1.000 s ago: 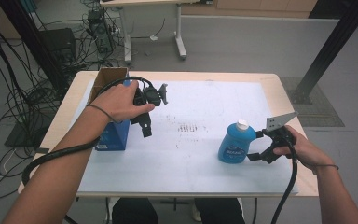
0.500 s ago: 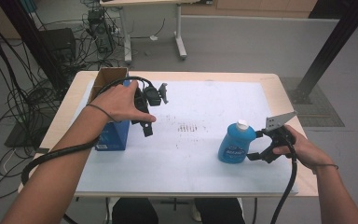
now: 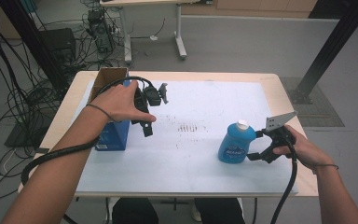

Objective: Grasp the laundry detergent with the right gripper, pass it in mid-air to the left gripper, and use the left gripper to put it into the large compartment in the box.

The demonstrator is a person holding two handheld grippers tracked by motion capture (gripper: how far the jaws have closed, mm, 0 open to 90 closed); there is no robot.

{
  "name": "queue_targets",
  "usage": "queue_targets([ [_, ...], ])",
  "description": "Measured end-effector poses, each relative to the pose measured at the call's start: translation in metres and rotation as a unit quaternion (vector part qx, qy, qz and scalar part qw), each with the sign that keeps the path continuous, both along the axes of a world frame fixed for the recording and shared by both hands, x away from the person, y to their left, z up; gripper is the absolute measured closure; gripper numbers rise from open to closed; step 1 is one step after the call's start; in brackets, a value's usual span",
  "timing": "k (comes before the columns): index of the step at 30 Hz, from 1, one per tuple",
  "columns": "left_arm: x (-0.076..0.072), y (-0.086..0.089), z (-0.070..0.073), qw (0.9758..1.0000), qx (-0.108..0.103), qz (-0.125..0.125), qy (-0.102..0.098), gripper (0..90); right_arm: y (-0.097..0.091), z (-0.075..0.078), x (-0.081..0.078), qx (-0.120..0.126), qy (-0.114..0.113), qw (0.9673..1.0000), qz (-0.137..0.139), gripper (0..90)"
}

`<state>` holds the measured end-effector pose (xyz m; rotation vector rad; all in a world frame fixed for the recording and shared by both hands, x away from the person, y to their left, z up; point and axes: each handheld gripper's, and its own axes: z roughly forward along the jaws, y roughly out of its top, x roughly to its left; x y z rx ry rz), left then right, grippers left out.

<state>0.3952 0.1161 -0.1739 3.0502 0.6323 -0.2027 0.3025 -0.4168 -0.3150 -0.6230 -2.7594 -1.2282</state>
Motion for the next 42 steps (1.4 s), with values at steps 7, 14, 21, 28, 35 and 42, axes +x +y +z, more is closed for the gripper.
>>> queue_targets([
  [7, -0.001, 0.001, 0.0, 1.0, -0.002, 0.001, -0.001, 8.1, 0.0, -0.002, 0.0, 0.002, 0.001, 1.0, 0.0, 6.4],
  [14, 0.0, 0.003, -0.001, 1.0, -0.005, 0.002, 0.0, 8.2, 0.0, -0.005, -0.002, 0.007, 0.001, 1.0, -0.003, 5.8],
  [21, 0.0, 0.005, -0.002, 0.9999, -0.011, 0.006, 0.001, 8.2, -0.001, -0.01, -0.005, 0.015, -0.003, 0.9999, -0.007, 5.8],
  [28, 0.0, 0.002, -0.003, 1.0, -0.009, 0.002, 0.001, 8.3, 0.0, -0.019, -0.006, 0.029, -0.004, 0.9995, -0.008, 5.9],
  [35, 0.001, -0.001, -0.007, 1.0, -0.007, 0.0, 0.005, 8.2, 0.0, -0.035, -0.008, 0.058, -0.006, 0.9983, -0.005, 6.3],
  [42, -0.001, -0.004, -0.007, 1.0, -0.007, -0.001, 0.001, 8.2, 0.004, -0.051, -0.008, 0.082, -0.007, 0.9966, -0.006, 6.1],
])
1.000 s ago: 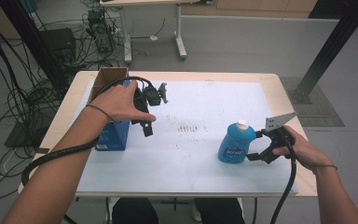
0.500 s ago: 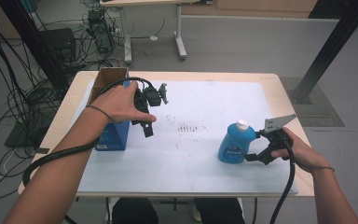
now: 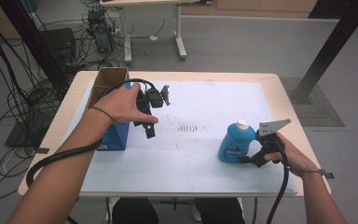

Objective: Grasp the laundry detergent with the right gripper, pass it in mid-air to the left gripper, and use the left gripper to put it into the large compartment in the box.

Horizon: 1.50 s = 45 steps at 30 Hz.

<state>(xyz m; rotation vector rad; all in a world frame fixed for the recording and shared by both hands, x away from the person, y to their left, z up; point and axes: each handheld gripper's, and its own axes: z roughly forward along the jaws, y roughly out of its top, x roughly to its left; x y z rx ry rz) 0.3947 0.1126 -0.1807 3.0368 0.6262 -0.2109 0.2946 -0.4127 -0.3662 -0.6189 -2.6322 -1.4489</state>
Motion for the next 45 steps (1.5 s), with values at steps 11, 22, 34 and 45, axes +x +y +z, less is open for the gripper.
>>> queue_targets([
  [11, -0.002, -0.002, 0.001, 1.0, 0.004, 0.001, -0.001, 8.3, 0.002, -0.017, -0.001, 0.037, 0.001, 0.9993, -0.009, 5.6],
  [22, -0.002, -0.002, 0.003, 1.0, 0.004, 0.0, -0.002, 8.3, 0.002, -0.027, -0.004, 0.053, 0.004, 0.9984, -0.017, 5.9],
  [34, -0.003, -0.002, 0.001, 1.0, 0.003, 0.0, 0.0, 8.4, 0.003, -0.027, -0.007, 0.049, 0.003, 0.9984, -0.028, 10.2],
  [45, -0.003, -0.003, 0.002, 1.0, 0.0, 0.002, -0.002, 8.4, 0.003, -0.029, -0.008, 0.057, -0.006, 0.9979, -0.03, 13.2],
])
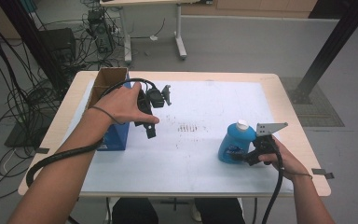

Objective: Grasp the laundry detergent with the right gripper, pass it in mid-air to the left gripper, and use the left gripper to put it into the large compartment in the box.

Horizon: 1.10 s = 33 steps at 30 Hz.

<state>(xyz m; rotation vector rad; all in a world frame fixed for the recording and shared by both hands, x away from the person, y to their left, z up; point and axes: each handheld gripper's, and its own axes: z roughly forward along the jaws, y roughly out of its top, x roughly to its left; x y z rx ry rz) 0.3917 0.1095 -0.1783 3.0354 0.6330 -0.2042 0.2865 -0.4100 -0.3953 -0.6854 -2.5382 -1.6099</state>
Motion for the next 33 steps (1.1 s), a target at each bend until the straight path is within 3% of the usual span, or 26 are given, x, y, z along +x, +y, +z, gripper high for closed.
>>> queue_targets([
  [9, -0.0005, 0.0003, 0.0013, 1.0, 0.002, -0.003, -0.002, 8.5, 0.0016, -0.0007, -0.003, -0.001, -0.023, 0.9997, 0.0, 19.0],
  [24, -0.001, 0.0002, 0.0018, 1.0, 0.003, -0.004, -0.001, 8.6, 0.0003, 0.0013, 0.0004, 0.0, -0.033, 0.9991, 0.027, 35.6],
  [33, -0.0022, -0.0003, 0.0009, 1.0, 0.002, -0.002, -0.002, 8.7, 0.0006, 0.0018, -0.0017, -0.003, -0.045, 0.9986, 0.029, 36.9],
])
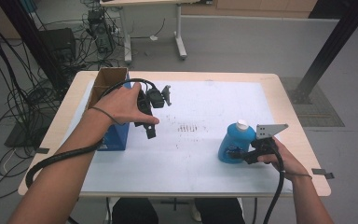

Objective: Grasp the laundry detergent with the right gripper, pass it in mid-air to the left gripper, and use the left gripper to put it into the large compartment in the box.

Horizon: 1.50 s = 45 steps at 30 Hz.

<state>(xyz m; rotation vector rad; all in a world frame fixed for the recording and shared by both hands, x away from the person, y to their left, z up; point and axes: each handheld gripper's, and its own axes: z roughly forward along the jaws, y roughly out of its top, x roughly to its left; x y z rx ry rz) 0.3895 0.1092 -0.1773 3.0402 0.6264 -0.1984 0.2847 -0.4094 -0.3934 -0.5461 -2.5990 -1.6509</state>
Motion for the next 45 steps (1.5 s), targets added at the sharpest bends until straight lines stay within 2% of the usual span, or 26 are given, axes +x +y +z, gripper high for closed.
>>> queue_targets([
  [22, 0.0008, -0.0011, 0.0021, 1.0, 0.0, 0.001, 0.001, 8.8, -0.0003, -0.0021, -0.0044, 0.002, -0.017, 0.9999, -0.001, 37.8],
  [45, 0.0003, -0.001, 0.0017, 1.0, 0.002, -0.002, 0.001, 8.9, 0.0002, -0.0014, -0.005, 0.001, -0.015, 0.9999, -0.004, 37.9],
])
